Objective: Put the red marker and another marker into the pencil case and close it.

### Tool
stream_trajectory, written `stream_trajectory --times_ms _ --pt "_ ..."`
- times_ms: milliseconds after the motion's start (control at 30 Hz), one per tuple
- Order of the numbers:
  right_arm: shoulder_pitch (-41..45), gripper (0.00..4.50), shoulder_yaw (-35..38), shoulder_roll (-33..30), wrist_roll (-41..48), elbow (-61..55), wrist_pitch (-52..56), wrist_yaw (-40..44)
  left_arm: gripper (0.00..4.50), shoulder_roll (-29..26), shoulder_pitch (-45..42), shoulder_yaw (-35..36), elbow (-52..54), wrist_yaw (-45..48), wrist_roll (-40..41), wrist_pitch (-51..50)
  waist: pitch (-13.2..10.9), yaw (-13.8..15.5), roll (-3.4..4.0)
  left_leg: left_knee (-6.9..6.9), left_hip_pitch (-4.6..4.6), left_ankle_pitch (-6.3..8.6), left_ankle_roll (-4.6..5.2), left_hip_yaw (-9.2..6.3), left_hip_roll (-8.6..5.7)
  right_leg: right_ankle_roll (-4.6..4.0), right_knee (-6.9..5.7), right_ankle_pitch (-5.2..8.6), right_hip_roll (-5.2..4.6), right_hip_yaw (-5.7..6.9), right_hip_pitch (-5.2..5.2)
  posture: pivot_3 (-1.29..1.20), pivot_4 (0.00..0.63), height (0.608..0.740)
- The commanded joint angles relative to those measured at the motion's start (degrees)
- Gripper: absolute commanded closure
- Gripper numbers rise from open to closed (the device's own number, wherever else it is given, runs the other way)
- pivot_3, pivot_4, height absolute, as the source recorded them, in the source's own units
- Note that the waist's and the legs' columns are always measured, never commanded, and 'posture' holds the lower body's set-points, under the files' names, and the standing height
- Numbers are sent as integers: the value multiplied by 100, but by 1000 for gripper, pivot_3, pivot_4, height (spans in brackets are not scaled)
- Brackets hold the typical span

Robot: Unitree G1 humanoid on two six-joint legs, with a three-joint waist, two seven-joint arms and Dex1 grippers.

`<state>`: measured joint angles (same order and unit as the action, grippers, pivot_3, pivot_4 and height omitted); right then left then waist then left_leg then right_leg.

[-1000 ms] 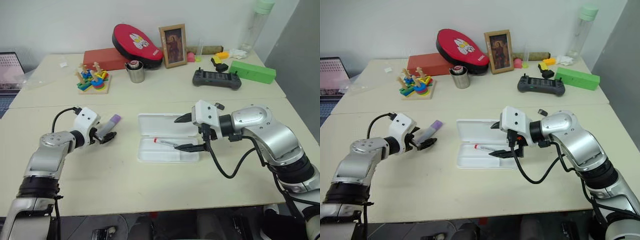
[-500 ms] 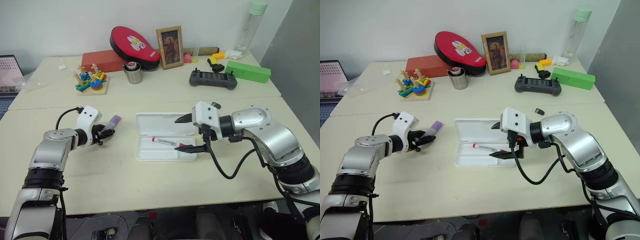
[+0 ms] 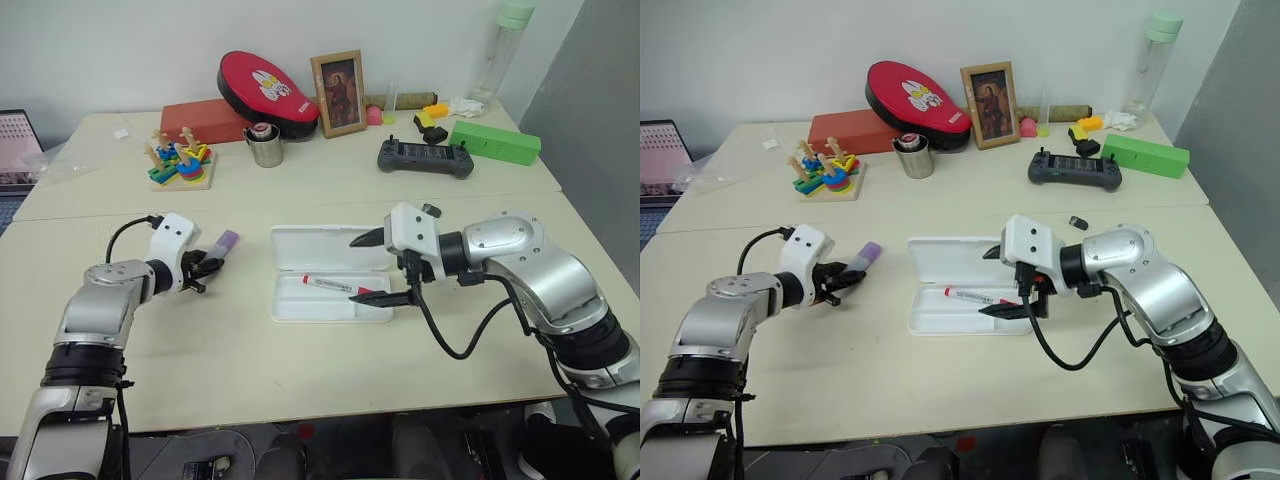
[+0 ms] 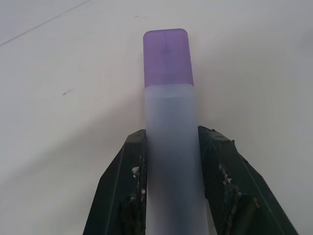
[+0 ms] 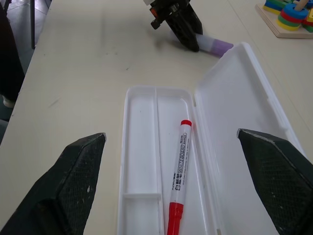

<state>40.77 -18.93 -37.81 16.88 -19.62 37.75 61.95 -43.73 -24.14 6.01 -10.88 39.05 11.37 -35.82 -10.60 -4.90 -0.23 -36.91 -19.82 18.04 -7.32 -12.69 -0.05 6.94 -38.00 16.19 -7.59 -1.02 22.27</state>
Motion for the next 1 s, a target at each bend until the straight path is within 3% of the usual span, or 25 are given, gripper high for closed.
stream_trajectory --times_ms 33,367,533,833,1000 --pt "-10 0 105 -66 -10 -184 -78 -17 3300 -360 122 621 1254 88 368 -361 0 10 -1 0 -3 0 0 0 0 0 2 0 0 1 0 0 150 740" --pt "-175 0 156 -298 -11 -167 -151 82 3300 -1269 1108 1545 3530 1102 1653 -1395 -5 14 -6 20 -6 1 1 5 0 -1 24 0 -3 1 -1 0 150 740" --pt "-175 0 170 -346 -5 -105 -198 86 3300 -1689 1856 1573 4358 1943 1977 -1046 -8 18 -8 23 -5 1 2 7 3 -1 23 0 -1 -1 0 0 150 740" --pt "-144 0 153 -385 0 -61 -228 114 3300 -1974 2167 829 4531 2372 1538 -29 -10 39 -7 27 -6 2 3 11 6 -1 23 0 0 1 -1 0 150 740" --pt "-131 0 136 -379 -5 -39 -229 109 3300 -1319 915 -793 3672 2316 440 1354 -12 149 -4 25 -7 2 3 13 6 -1 24 0 1 4 -4 0 150 740"
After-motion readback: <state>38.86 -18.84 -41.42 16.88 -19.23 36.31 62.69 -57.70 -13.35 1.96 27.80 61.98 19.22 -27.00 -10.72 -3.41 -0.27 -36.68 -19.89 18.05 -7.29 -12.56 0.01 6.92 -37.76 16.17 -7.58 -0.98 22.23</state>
